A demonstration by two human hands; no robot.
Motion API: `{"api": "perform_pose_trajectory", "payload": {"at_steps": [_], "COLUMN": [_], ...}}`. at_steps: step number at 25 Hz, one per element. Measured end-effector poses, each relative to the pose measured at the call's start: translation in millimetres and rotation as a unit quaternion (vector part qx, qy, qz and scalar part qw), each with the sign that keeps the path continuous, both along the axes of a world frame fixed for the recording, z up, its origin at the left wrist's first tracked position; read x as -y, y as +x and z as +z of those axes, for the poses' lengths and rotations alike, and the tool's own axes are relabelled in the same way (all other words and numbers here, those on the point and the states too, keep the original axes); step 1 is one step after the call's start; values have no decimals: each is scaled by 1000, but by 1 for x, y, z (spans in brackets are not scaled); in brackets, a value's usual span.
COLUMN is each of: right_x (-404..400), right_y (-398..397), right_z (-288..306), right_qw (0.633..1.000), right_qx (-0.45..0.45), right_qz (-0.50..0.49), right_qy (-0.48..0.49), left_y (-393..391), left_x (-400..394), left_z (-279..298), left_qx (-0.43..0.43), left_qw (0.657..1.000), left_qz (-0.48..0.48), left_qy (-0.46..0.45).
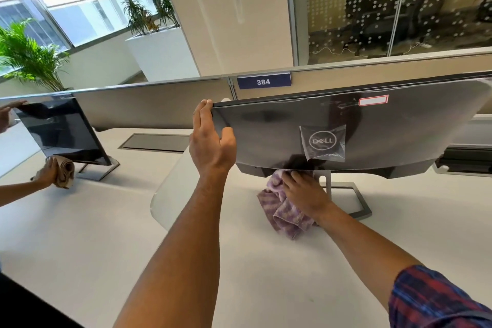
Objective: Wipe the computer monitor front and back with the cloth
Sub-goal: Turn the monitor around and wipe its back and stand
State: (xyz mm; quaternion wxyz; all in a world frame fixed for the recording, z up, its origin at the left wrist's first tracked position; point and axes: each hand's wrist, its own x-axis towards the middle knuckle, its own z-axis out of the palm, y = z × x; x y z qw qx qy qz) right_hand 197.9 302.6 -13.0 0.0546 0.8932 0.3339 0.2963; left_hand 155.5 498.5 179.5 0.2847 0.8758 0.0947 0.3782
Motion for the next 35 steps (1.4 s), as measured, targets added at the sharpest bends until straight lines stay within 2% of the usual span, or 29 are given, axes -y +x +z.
{"api": "perform_pose_trajectory", "payload": {"at_steps": [2, 6, 8, 12, 16, 20, 23, 26, 28, 31, 35], "right_x": [0, -5, -17, -30, -19, 2, 30, 56, 70, 83, 79], "right_y": [2, 1, -1, -29, -83, -106, -112, -106, -90, -57, -41], "right_z": [-11, -8, -6, 2, 63, 130, 171, 182, 180, 169, 143], "right_qw": [1000, 995, 991, 973, 956, 925, 906, 902, 905, 907, 942], "right_qx": [-20, -94, -129, -98, 15, 129, 208, 250, 236, 142, 101], "right_qz": [11, -34, 17, 201, 241, 226, 194, 138, 93, 24, 2], "right_qy": [-2, 8, 30, 49, 170, 278, 314, 325, 342, 395, 319], "left_y": [0, 0, -1, -2, -1, -8, -12, -6, -1, 0, -3], "left_x": [1, 0, 1, 1, 1, 22, 45, 73, 93, 118, 127], "left_z": [1, 2, 3, 5, 6, 11, 25, 45, 54, 50, 48], "left_qx": [1, -2, -5, -17, -41, -23, 3, 17, 5, -59, -94], "left_qw": [1000, 1000, 1000, 1000, 998, 996, 988, 974, 967, 965, 968], "left_qz": [2, -2, 0, 4, 15, 28, -19, -80, -132, -206, -212], "left_qy": [-3, -1, 1, 16, 33, 87, 155, 210, 218, 151, 95]}}
